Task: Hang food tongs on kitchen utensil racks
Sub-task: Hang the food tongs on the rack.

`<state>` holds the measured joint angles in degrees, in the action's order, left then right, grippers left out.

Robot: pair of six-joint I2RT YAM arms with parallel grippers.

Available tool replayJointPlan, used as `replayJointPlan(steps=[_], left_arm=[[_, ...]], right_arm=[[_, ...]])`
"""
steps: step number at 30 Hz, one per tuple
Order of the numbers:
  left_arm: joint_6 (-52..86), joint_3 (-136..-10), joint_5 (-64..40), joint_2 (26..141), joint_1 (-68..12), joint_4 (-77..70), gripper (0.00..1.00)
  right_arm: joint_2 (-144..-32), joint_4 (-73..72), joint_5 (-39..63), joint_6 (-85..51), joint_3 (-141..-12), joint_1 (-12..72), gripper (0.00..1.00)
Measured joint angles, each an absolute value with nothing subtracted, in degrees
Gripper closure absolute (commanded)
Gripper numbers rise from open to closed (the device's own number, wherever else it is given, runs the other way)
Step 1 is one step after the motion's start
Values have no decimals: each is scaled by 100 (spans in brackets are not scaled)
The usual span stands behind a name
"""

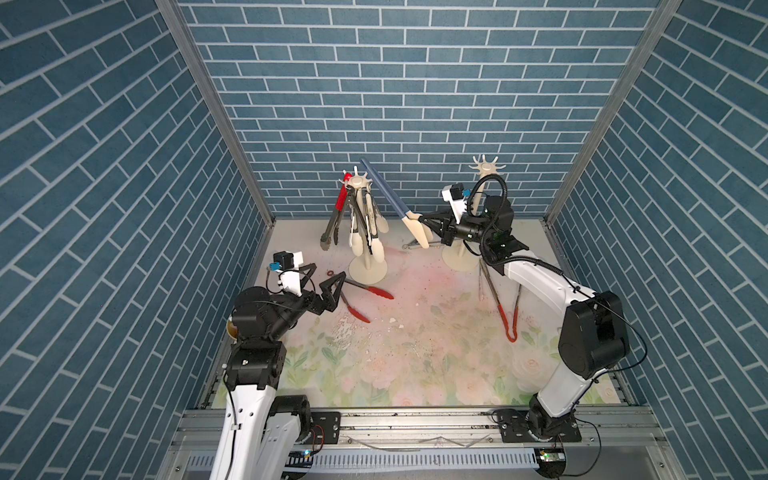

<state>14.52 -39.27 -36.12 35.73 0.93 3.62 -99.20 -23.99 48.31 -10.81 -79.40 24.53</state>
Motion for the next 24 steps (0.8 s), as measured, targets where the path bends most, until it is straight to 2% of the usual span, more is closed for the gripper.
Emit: replayJointPlan(steps=[24], left_arm=[[1450,-3927,-3625,3575,93,362,1]], right_arm=[[-10300,-2515,5089,-1328,-8202,2403,100]])
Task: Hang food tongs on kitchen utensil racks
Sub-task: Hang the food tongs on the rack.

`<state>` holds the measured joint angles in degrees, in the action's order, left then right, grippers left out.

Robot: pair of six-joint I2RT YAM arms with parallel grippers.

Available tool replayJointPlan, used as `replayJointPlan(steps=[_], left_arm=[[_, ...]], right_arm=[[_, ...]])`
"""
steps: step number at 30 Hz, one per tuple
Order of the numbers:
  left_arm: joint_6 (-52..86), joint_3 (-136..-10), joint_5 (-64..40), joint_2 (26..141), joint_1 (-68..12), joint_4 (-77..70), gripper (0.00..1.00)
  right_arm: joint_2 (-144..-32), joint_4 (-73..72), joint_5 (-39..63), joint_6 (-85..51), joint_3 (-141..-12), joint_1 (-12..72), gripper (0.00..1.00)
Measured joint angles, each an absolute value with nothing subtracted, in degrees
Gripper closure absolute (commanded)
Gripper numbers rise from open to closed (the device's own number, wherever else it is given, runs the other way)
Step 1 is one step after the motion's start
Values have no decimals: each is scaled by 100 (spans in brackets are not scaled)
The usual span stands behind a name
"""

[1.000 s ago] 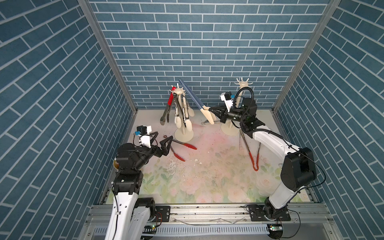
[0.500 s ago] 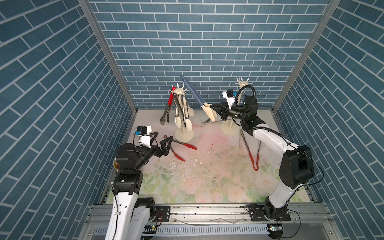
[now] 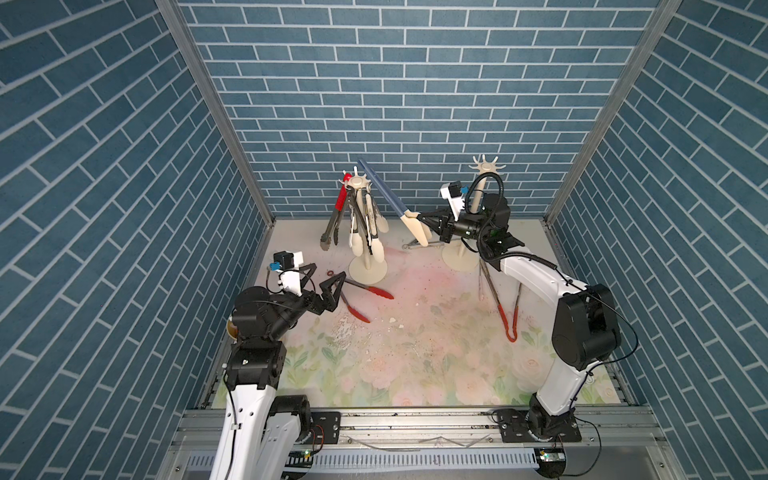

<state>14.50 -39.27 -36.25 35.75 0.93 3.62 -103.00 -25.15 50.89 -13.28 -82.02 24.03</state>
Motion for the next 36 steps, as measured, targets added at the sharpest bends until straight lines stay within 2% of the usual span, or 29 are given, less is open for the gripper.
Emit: replayJointPlan(steps=[29,36], left_arm=[[1450,-3924,-3627,3601,93,360,1],[1450,-3924,-3627,3601,93,360,1]], right_arm=[[-10685,-2471,5535,-1299,-8189,2351,100],[-10698,-2379,5537,-1299,-8193,2300,92]])
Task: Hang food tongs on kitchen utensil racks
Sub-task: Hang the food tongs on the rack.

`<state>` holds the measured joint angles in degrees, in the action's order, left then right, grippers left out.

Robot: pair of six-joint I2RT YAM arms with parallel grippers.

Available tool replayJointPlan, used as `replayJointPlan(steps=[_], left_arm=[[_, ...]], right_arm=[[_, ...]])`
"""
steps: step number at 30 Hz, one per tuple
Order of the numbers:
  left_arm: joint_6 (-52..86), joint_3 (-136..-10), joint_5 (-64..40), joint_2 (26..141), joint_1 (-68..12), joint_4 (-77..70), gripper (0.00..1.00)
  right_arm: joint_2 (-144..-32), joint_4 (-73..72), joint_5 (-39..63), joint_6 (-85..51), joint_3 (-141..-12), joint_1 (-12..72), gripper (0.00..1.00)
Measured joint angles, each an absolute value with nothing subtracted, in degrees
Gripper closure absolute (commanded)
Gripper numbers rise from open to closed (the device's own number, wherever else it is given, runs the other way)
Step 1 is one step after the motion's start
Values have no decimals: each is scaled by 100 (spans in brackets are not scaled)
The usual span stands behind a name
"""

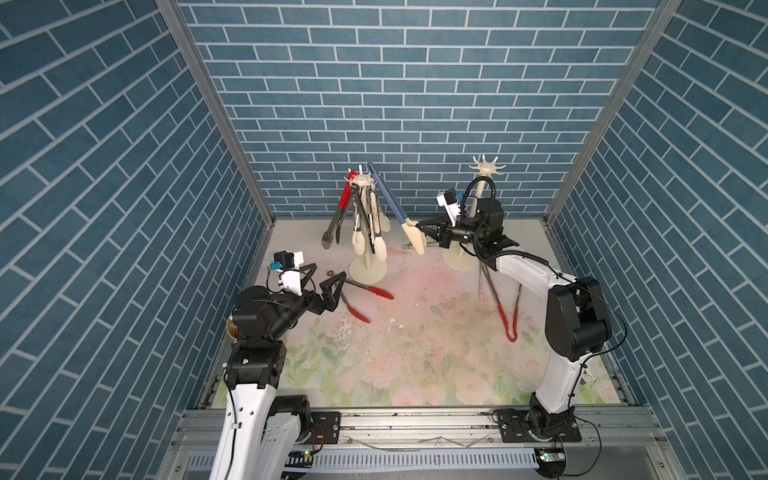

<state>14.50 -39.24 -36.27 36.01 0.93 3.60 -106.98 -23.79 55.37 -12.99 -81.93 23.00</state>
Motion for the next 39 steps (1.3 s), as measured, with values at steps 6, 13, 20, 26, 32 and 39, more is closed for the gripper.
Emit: replayJointPlan(steps=[6,13,20,26,32,39], left_arm=[[1450,-3924,-3627,3601,93,360,1],[1450,-3924,-3627,3601,93,360,1],[1450,-3924,-3627,3601,93,360,1],[1450,-3924,-3627,3599,93,360,1],[1459,-3924,-3632,3599,93,346,1],[1483,-3916,-3649,3614,91,191,1]], right_arm=[[-10750,-2156,5535,-1302,-8361,2287,82],[-10772,-1992,5533,-1304,-8512,2270,75],[-10770,-1778,5489,-1302,-8589,2270,70],[-10593,-1253,5131,-1214,-8584,2270,60],[-9826,-751,4381,-993,-8324,2270,48],[-8735,-528,3391,-746,-7463,2270,43]])
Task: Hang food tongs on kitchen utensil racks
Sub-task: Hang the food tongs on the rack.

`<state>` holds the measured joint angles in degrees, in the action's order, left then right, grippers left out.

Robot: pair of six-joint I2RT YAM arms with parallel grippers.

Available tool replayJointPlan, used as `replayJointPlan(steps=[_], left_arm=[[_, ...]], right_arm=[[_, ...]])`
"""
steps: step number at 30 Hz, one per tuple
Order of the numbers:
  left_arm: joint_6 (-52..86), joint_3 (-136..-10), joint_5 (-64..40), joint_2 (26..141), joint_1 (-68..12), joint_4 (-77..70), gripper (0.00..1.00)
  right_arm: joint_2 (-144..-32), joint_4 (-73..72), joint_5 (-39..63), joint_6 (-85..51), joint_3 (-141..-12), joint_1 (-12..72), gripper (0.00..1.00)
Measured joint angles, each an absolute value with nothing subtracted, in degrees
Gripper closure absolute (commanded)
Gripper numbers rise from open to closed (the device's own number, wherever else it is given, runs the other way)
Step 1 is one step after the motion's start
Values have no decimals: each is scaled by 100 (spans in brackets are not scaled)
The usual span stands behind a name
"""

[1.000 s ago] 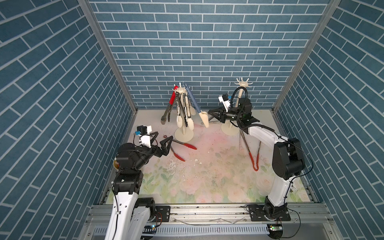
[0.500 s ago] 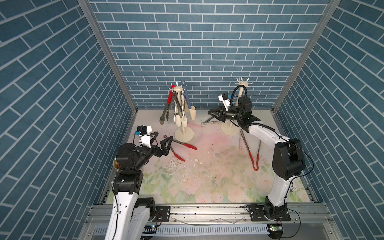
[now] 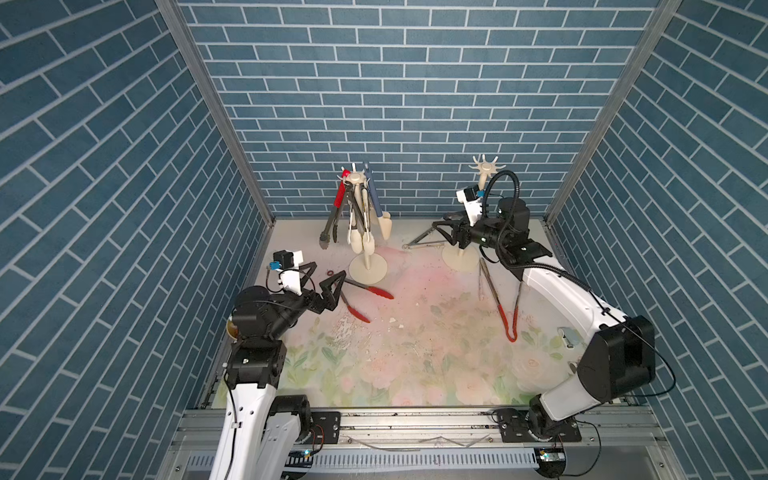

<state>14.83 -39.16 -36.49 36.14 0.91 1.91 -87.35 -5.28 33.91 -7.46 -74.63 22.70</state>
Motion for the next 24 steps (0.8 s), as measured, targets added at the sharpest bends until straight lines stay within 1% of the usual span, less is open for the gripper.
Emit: replayJointPlan(steps=[7,14,17,21,24], left_arm=[[1599,-3916,-3758,3920,86,-198,1],[1599,-4012,-3800,4281,-51,-370,1],[1352,-4268,-3715,4390,-432,-301,1],[867,-4731,-3564,4515,-1160,-183,1],[692,-5004,-3564,4731,-1409,-207,1]], right_arm=[[-7837,-189,2305,-589,-6744,2270,37],[-6965,193,1286,-554,-6346,2270,35],[-6617,220,1000,-552,-6016,2270,34],[-6176,399,558,-558,-5616,2268,32],[-5909,709,283,-572,-5559,2259,32]])
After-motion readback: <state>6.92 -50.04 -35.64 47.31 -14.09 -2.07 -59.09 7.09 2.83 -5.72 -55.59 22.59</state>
